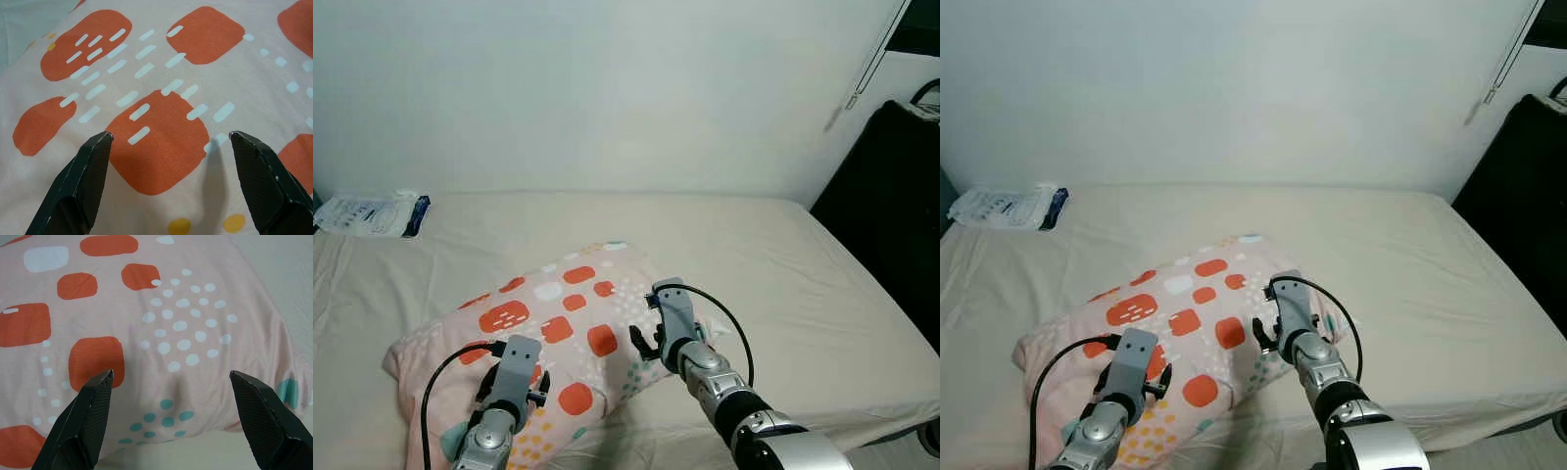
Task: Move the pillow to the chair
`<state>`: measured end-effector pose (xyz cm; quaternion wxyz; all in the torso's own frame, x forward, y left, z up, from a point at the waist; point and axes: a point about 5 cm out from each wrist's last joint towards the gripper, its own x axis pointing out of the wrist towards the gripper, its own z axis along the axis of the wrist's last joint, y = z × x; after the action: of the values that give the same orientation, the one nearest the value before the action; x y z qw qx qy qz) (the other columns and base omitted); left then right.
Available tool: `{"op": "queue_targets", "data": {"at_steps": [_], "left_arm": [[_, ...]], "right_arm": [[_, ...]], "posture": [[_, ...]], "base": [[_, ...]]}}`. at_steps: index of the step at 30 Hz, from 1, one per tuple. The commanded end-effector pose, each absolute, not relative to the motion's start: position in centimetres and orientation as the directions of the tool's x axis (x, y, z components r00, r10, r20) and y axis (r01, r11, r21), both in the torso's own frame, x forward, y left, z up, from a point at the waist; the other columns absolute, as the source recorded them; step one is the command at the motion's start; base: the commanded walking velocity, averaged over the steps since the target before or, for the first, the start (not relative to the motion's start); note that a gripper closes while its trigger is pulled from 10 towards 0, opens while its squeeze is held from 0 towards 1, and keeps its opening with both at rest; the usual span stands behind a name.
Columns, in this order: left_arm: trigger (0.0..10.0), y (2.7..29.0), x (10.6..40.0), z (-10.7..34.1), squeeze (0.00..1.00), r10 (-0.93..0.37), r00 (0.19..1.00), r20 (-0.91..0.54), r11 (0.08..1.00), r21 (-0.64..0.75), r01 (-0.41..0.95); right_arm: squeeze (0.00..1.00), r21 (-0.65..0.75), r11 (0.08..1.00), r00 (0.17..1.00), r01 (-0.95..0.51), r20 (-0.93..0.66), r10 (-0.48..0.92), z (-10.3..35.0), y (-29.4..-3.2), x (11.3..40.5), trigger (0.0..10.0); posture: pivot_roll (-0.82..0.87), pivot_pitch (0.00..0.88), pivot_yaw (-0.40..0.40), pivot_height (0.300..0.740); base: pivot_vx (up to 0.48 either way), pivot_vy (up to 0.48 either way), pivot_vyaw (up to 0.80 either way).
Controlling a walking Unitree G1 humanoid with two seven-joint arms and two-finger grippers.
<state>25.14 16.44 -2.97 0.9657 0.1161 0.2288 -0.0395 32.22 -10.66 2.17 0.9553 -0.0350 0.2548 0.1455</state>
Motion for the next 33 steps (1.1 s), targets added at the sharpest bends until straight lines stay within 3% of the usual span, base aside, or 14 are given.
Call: {"op": "queue_targets", "data": {"at_steps": [1,8,13,17,20,22,25,29,33], "left_arm": [[10.0,16.4,25.1,-3.0,0.00,-0.034,0.887,-0.460,0.962,0.227,0.155],[10.0,15.5,24.8,-3.5,0.00,-0.048,0.875,-0.481,0.963,0.211,0.170],[10.0,14.9,23.7,-4.7,0.00,-0.077,0.818,-0.569,0.942,0.227,0.247],[10.0,15.7,22.7,-5.5,0.00,-0.044,0.790,-0.611,0.956,0.204,0.211],[10.0,16.4,21.9,-5.9,0.00,-0.022,0.779,-0.627,0.959,0.208,0.195],[10.0,17.4,20.9,-6.5,0.00,0.031,0.761,-0.648,0.976,0.183,0.115],[10.0,17.4,20.2,-6.9,0.00,0.059,0.746,-0.664,0.981,0.176,0.079],[10.0,17.5,20.3,-6.7,0.00,0.057,0.762,-0.645,0.983,0.171,0.071],[10.0,17.5,20.5,-6.6,0.00,0.022,0.765,-0.644,0.968,0.207,0.146]], "right_arm": [[0.00,0.010,0.956,0.835,-0.294,-0.484,0.261,2.4,-10.6,32.4,10.0],[0.00,0.006,0.966,0.843,-0.260,-0.486,0.230,2.1,-11.7,32.2,10.0],[0.00,0.000,0.985,0.848,-0.175,-0.507,0.151,1.3,-14.1,31.6,10.0],[0.00,-0.017,0.989,0.830,-0.149,-0.545,0.115,0.4,-15.1,30.8,10.0],[0.00,-0.030,0.983,0.810,-0.181,-0.572,0.132,-0.3,-14.8,30.1,10.0],[0.00,-0.050,0.967,0.782,-0.251,-0.598,0.173,-1.2,-13.8,29.2,10.0],[0.00,-0.007,0.982,0.819,-0.187,-0.553,0.152,-0.9,-14.0,29.3,10.0],[0.00,0.109,0.987,0.873,-0.116,-0.464,0.154,0.2,-14.1,30.1,10.0],[0.00,0.018,0.989,0.839,-0.148,-0.527,0.136,-0.7,-13.9,29.5,10.0]], "posture": [[0.07,0.000,-0.108,0.740],[0.04,0.000,-0.049,0.740],[0.01,0.000,-0.044,0.740],[0.01,0.000,-0.067,0.740],[0.03,0.000,-0.100,0.740],[0.04,0.000,-0.097,0.740],[0.05,0.000,-0.109,0.740],[0.03,0.000,-0.078,0.740],[0.02,0.000,-0.049,0.740]], "base": [[0.000,0.000,0.00],[0.000,0.000,0.00],[0.000,0.000,0.00],[0.000,0.000,0.00],[0.000,0.000,0.00],[0.000,0.000,0.00],[0.000,0.000,0.00],[0.000,0.000,0.00],[0.000,0.000,0.00]]}}
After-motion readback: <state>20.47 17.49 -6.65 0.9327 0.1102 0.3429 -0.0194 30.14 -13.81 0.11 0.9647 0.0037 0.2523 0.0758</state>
